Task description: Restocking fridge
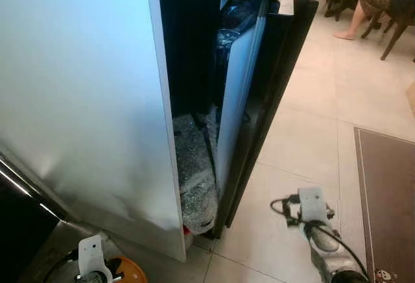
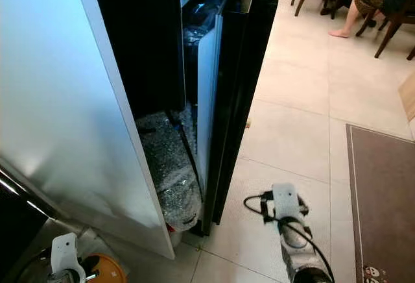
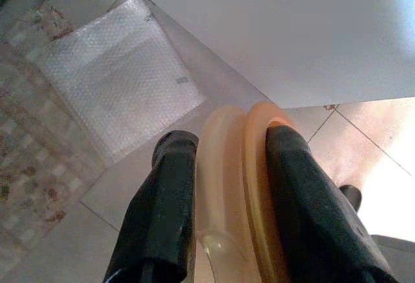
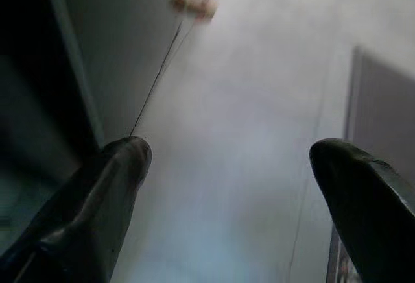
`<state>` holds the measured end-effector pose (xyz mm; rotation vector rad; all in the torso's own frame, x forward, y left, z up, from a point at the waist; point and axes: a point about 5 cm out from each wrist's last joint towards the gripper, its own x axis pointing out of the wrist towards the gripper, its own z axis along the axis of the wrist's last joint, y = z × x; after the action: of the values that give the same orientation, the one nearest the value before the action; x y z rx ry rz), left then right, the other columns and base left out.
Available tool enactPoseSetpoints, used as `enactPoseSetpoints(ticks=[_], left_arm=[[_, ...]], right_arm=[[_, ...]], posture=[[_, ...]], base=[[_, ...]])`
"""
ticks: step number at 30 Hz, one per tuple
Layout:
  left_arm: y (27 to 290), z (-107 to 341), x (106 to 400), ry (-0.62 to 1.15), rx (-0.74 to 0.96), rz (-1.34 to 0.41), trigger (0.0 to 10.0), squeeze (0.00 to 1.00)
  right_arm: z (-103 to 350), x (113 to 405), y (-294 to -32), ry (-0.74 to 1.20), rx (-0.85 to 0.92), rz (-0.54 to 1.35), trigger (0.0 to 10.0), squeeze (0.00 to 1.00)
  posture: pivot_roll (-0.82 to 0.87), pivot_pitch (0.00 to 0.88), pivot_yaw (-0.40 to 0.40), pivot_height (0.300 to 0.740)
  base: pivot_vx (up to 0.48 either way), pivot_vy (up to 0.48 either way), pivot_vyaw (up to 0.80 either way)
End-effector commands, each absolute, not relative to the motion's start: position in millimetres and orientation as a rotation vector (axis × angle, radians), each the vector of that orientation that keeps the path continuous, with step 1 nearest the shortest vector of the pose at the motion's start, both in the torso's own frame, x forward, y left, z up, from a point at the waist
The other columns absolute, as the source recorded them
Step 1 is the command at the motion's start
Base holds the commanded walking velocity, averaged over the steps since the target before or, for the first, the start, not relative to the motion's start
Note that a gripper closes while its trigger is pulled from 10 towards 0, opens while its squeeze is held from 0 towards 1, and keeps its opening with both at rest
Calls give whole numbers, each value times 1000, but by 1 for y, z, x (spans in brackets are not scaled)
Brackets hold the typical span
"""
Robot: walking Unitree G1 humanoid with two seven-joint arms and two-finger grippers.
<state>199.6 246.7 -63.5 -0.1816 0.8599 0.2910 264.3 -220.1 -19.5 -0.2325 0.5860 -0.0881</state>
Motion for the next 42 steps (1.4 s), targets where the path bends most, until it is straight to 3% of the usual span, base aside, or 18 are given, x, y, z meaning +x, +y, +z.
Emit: enactPoseSetpoints(ticks=[1, 11, 16, 25, 42], left_arm=[[248, -68, 191, 905, -162, 280, 10000, 0], [249, -67, 191, 911, -141, 268, 10000, 0], [249, -67, 191, 913, -135, 264, 10000, 0], [249, -67, 192, 912, -128, 258, 10000, 0], [247, -67, 193, 908, -121, 246, 10000, 0]], right_arm=[[-34, 250, -217, 684, -240, -29, 10000, 0], [-10, 265, -179, 448, -121, 268, 10000, 0], [-8, 265, -172, 438, -90, 349, 10000, 0], [-4, 262, -165, 417, -39, 436, 10000, 0], [30, 288, -158, 216, 40, 435, 10000, 0]], posture=[[-113, 52, -21, 740], [-116, 58, -18, 740], [-118, 60, -18, 740], [-119, 60, -21, 740], [-120, 56, -23, 740]], base=[[0, 0, 0], [0, 0, 0], [0, 0, 0], [0, 0, 0], [0, 0, 0]])
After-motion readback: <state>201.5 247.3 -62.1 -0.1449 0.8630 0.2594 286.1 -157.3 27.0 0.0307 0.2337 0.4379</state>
